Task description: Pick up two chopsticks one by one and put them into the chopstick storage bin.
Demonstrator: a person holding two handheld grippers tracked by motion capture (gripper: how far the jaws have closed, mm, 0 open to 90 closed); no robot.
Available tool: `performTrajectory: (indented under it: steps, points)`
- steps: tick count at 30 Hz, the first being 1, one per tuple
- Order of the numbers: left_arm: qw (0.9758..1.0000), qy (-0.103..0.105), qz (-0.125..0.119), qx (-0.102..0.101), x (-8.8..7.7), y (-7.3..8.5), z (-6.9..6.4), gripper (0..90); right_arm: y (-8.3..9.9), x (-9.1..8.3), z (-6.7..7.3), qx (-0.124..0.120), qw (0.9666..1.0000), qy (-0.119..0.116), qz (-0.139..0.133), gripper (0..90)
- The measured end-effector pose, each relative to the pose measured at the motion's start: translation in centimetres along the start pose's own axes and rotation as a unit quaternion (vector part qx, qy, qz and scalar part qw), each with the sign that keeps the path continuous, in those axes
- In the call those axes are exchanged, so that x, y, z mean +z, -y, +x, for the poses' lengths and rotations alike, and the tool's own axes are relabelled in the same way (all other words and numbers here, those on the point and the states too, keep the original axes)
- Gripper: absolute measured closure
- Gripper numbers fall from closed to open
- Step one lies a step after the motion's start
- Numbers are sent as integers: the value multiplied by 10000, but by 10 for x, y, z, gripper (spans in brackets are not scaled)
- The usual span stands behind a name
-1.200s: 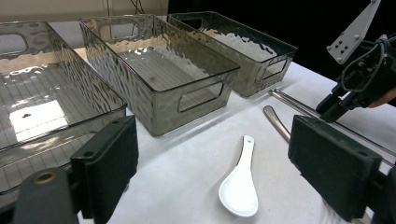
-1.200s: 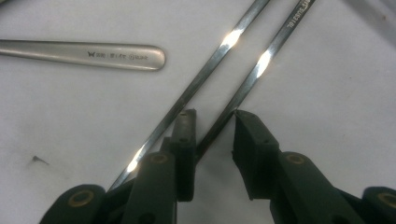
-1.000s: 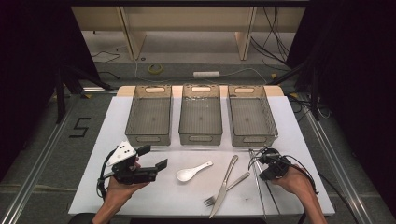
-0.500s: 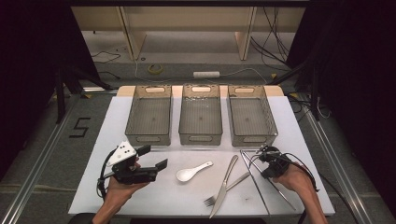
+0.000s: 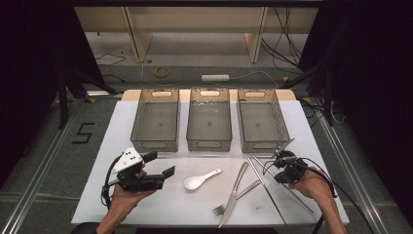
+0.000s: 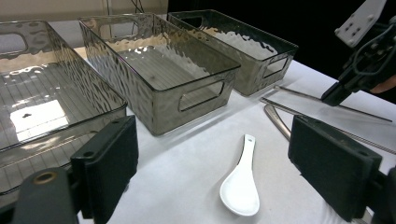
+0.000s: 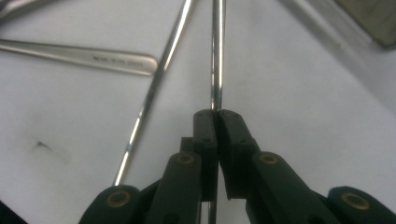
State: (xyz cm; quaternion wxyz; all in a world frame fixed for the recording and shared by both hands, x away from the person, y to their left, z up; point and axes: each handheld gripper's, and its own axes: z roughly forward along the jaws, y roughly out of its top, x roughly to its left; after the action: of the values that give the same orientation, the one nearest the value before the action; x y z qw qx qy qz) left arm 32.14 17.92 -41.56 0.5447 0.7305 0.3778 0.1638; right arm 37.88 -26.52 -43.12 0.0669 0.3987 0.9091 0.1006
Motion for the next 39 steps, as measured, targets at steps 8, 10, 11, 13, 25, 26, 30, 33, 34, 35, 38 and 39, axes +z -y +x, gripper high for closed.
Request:
performTrajectory:
  steps: [8, 10, 11, 13, 25, 26, 30, 33, 34, 35, 38, 39]
  points:
    - [9996, 192, 177, 55, 9, -2, -1, 157, -17, -23, 27, -634, 9972, -52, -398, 862]
    - [9994, 252, 227, 114, 12, -3, -1, 157, -20, -25, 31, -707, 9966, -69, -426, 863]
    - [9991, 294, 257, 138, 13, -3, -2, 157, -23, -28, 36, -775, 9959, -75, -454, 863]
    - [9985, 393, 317, 193, 18, -4, -3, 157, -32, -33, 51, -1089, 9925, -133, -543, 862]
    - [9877, 937, 895, 878, 52, -11, -26, 158, -63, -33, 98, -2043, 9764, -344, -619, 863]
    - [9861, 989, 939, 948, 54, -11, -28, 158, -65, -33, 103, -2182, 9736, -355, -568, 863]
    - [9803, 1099, 1063, 1248, 59, -12, -35, 160, -67, -32, 110, -2330, 9703, -379, -524, 862]
    - [9759, 1132, 1156, 1461, 64, -12, -42, 168, -68, -31, 116, -2438, 9674, -391, -556, 863]
    - [9742, 1147, 1181, 1542, 65, -12, -44, 173, -68, -31, 118, -2467, 9667, -410, -538, 863]
    - [9724, 1167, 1215, 1614, 66, -11, -46, 180, -69, -32, 119, -2508, 9658, -402, -519, 863]
    - [9656, 1218, 1279, 1910, 67, -10, -51, 232, -69, -30, 123, -2588, 9635, -411, -553, 863]
    - [9627, 1256, 1295, 2015, 67, -10, -52, 264, -70, -30, 124, -2621, 9627, -407, -536, 862]
